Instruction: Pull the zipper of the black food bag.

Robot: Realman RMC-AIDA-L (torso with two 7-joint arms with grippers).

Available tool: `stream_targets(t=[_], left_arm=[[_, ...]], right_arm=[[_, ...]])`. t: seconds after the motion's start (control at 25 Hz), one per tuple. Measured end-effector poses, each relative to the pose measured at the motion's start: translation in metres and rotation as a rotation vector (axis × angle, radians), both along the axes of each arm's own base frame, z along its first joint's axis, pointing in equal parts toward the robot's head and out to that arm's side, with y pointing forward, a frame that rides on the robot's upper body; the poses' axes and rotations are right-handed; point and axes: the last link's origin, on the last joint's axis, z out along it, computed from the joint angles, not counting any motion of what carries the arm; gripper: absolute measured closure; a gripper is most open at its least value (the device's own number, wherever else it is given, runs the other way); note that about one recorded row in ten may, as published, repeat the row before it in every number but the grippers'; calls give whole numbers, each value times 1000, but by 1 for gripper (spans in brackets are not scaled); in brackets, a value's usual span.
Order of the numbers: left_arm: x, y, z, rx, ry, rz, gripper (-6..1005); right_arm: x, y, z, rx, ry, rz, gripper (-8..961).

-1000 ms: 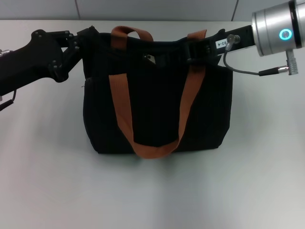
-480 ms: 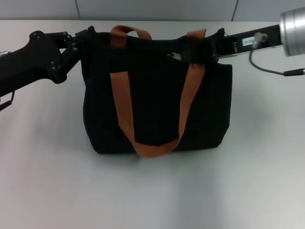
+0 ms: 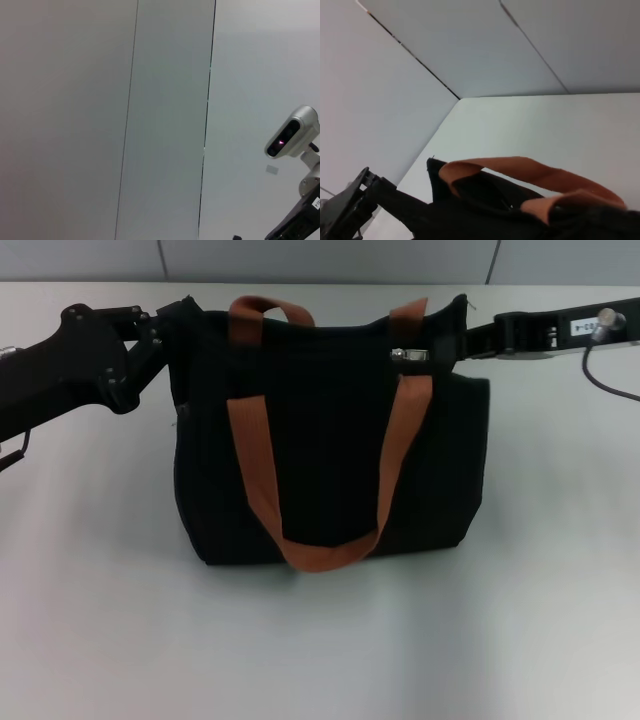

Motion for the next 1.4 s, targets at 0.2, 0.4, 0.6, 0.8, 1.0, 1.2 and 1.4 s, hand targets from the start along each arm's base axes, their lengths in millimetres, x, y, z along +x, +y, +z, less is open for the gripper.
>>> stream_targets(t=[0.2, 0.4, 0.6, 0.8, 1.0, 1.2, 1.4], left_arm=[[0, 0, 0, 0, 0, 0, 967], [0, 0, 0, -1, -1, -3, 967], [1, -1, -1, -5, -4, -4, 967], [1, -1, -2, -14, -6, -4, 967], [1, -2, -2, -14, -9, 1, 967], [0, -4, -4, -26, -6, -2, 966], [-3, -7, -5, -37, 1, 4, 966]], right_arm=[[4, -4, 4, 5, 9, -6, 954], [5, -7, 12, 22, 59, 25, 954], [13, -14, 22, 79, 220, 98, 939], [26, -21, 20, 126, 322, 202, 866], [37, -47, 15, 206, 356, 463, 665], [58, -86, -3, 270, 356, 698, 447], [85, -118, -26, 278, 298, 789, 350]])
